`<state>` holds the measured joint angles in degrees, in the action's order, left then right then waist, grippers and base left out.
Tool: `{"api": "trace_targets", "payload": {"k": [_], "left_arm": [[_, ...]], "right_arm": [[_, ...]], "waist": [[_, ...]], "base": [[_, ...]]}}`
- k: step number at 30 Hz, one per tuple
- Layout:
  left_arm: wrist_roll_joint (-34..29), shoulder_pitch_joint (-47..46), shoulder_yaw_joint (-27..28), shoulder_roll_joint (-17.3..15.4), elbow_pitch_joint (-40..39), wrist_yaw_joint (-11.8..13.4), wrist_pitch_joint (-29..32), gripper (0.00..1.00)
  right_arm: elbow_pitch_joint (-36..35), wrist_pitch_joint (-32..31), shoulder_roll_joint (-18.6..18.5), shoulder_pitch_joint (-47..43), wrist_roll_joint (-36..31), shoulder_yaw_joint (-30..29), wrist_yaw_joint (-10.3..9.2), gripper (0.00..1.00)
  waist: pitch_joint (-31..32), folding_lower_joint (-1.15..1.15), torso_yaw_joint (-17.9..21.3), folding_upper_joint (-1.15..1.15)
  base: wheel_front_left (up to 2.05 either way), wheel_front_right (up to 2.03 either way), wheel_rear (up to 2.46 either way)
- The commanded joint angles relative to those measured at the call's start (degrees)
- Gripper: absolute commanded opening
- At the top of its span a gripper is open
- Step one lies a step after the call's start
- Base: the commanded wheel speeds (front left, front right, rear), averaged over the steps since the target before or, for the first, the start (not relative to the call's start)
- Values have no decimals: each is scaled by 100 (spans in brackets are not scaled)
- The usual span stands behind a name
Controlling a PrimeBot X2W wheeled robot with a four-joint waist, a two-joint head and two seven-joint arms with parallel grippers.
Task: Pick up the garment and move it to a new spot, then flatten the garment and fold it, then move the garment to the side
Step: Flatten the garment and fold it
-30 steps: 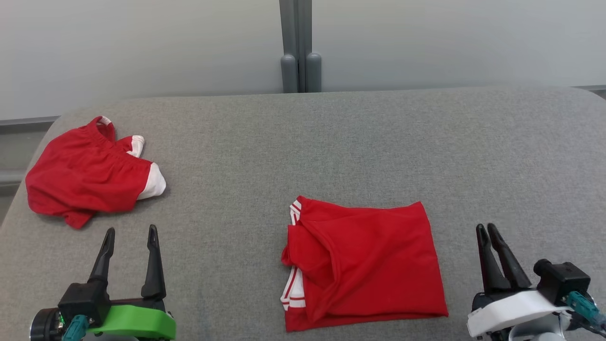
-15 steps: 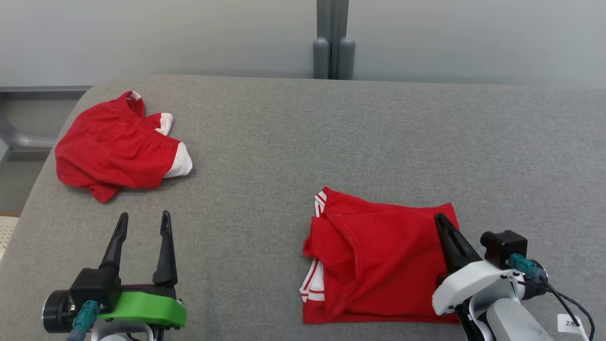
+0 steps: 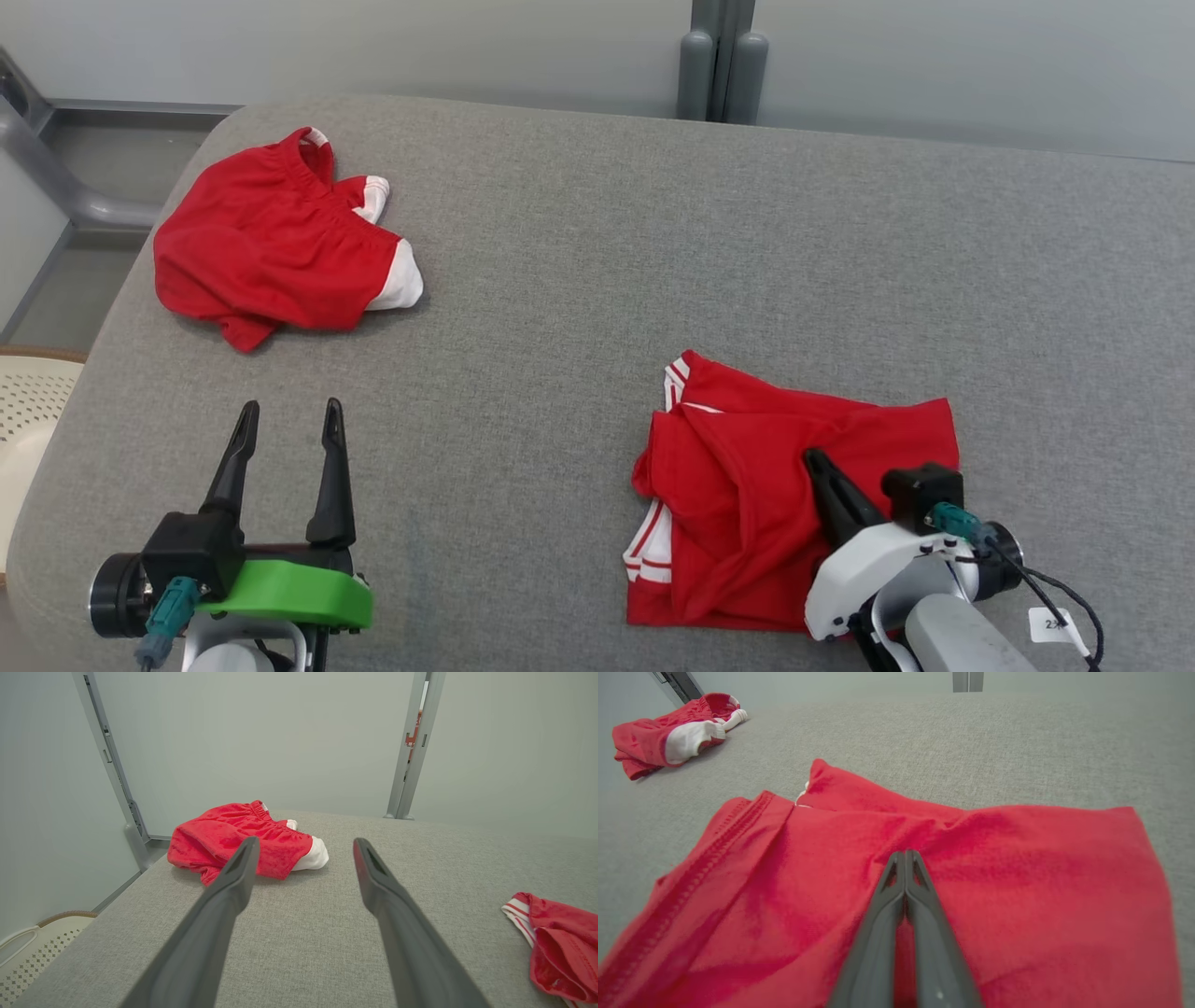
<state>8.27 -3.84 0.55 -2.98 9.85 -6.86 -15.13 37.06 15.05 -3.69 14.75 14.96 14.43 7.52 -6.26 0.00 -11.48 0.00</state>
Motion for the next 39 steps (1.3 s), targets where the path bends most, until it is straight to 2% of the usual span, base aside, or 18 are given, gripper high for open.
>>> {"api": "trace_targets", "payload": {"k": [1,5,13,22,28,39], "left_arm": [[20,-73,2,8,8,-17,1,100],[111,-113,-75,8,20,18,1,100],[155,-156,-182,9,36,75,1,100],[200,-175,-265,9,69,85,1,100],[152,-63,-190,8,46,85,1,100],[6,84,-72,6,43,40,1,100]], "right_arm": [[25,17,29,79,11,118,-7,0],[36,17,67,100,126,496,-7,0],[-291,16,74,124,813,1305,-7,0],[-435,17,71,213,1350,1904,-7,0],[-695,16,69,234,1262,1480,-7,0],[-1490,17,-30,-55,96,-43,-7,0]], "waist": [[-21,0,-17,0],[-41,0,-35,0],[-44,0,-64,0],[-4,0,-80,0],[56,0,74,0],[302,0,645,0]], "base": [[0,0,0],[0,0,0],[0,0,0],[0,0,0],[0,0,0],[0,0,0]]}}
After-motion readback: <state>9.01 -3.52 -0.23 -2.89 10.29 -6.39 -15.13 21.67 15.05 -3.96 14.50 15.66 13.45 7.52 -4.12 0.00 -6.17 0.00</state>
